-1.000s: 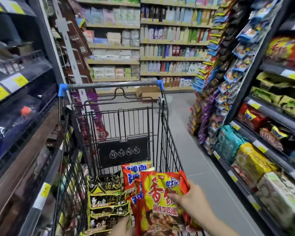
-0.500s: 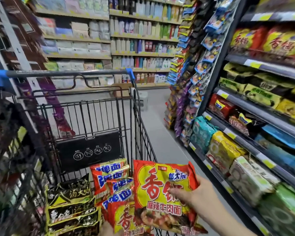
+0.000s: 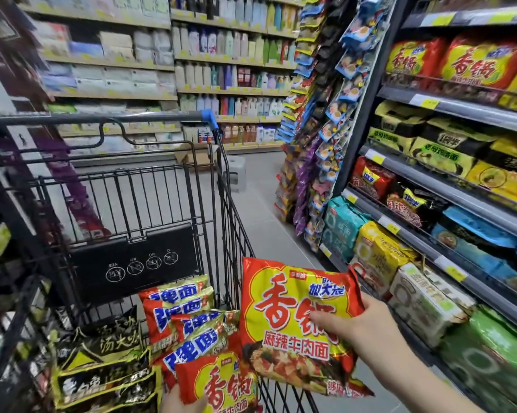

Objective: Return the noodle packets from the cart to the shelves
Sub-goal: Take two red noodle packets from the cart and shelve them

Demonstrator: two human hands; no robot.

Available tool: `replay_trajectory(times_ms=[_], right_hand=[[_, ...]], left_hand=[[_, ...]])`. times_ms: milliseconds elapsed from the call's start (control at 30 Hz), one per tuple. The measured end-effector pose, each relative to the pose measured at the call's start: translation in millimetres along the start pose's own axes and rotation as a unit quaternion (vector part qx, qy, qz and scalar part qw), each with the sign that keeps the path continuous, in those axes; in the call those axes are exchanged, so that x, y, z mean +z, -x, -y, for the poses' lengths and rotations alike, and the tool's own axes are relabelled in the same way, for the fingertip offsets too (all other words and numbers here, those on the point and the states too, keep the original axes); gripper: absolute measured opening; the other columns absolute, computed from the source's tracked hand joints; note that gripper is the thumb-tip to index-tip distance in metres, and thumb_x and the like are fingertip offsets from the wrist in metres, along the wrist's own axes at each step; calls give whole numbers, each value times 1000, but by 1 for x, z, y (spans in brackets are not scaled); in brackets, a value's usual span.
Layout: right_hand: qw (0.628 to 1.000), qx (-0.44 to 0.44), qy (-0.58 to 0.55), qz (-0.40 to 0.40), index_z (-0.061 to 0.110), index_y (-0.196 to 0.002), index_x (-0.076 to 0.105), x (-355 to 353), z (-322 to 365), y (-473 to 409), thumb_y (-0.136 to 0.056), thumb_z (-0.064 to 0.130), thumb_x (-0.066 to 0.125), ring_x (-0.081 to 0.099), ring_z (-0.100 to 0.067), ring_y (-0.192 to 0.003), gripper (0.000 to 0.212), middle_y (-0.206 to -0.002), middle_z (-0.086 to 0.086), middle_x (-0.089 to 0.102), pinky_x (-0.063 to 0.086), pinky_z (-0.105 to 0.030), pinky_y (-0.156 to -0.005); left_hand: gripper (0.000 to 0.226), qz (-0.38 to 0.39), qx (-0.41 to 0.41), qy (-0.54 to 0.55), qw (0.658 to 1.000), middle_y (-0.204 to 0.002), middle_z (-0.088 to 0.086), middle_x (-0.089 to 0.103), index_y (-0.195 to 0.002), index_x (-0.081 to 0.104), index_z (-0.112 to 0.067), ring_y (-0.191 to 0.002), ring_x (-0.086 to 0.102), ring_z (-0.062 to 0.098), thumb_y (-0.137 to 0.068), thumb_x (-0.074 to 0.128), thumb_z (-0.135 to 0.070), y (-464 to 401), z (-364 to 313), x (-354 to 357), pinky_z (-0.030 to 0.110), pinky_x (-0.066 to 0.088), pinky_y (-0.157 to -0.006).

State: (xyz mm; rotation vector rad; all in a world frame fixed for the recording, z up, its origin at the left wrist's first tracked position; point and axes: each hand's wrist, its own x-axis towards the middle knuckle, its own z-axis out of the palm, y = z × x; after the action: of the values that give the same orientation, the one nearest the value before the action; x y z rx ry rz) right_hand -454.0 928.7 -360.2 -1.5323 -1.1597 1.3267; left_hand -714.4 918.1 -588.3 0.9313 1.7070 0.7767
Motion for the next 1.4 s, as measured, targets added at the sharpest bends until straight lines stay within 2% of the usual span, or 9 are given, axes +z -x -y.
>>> replay_trajectory(times_ms=[67,167,300,433,567,667,833,1267,1400], right_hand=[[1000,0,-5,-1,7,-91,65,-1,0,-1,-66,1,81,73,-23,-62,30,-73,-5,76,54,-25,-50],[1000,2,-5,-3,7,-91,65,-2,3,-1,-67,2,81,73,-23,-62,29,-72,-5,76,54,-25,-51],[1000,20,-7,-6,4,-94,65,-7,12,3,-67,2,81,73,-27,-65,31,-74,-8,76,55,-29,-55],[999,39,4,-2,4,-96,65,-17,37,10,-66,5,82,73,-32,-68,35,-77,-12,76,57,-39,-67],[999,43,8,-9,4,-97,63,-33,79,24,-65,6,82,73,-32,-65,37,-75,-14,76,57,-39,-66],[999,40,1,-17,4,-99,62,-50,116,41,-62,8,84,73,-35,-67,43,-78,-16,75,58,-43,-69],[998,1,-25,-60,2,-94,63,-89,182,87,-63,1,82,72,-33,-60,36,-72,-16,75,58,-35,-56],[967,-59,-55,-242,0,-102,63,-213,244,283,-60,9,81,72,-37,-75,47,-85,-20,75,58,-40,-68],[943,-52,-45,-327,-1,-100,66,-251,230,361,-71,5,77,73,-30,-69,32,-82,-16,76,54,-29,-56]], left_hand=[[97,36,4,8,999,-88,-4,62,-110,60,-15,-106,53,25,-28,86,-60,21,-12,1,37,31,-107],[67,58,-4,81,995,-81,-12,56,-124,51,-5,-87,52,19,-65,82,-13,26,-18,8,37,33,-104],[79,30,-12,60,998,-88,-7,64,-111,55,-15,-86,61,18,-46,86,-48,44,-38,-15,43,42,-100],[57,6,-7,95,995,-89,4,71,-108,60,-9,-85,66,24,-61,84,-31,59,-74,-69,42,48,-88],[84,-5,37,117,992,-93,8,75,-104,62,-14,-89,69,32,-33,86,-54,85,-123,-118,50,48,-90],[57,11,89,186,979,-92,16,74,-110,61,-4,-84,69,36,-61,85,-20,114,-183,-136,50,50,-86],[98,111,160,201,960,-99,22,71,-108,59,-4,-86,68,40,-23,95,-36,165,-289,-140,46,56,-74],[90,333,290,152,885,-100,21,71,-111,56,-1,-81,70,33,-36,93,-33,278,-449,-52,38,59,-64],[97,424,288,133,849,-101,22,70,-109,58,-3,-83,70,36,-24,95,-35,312,-467,12,40,59,-66]])
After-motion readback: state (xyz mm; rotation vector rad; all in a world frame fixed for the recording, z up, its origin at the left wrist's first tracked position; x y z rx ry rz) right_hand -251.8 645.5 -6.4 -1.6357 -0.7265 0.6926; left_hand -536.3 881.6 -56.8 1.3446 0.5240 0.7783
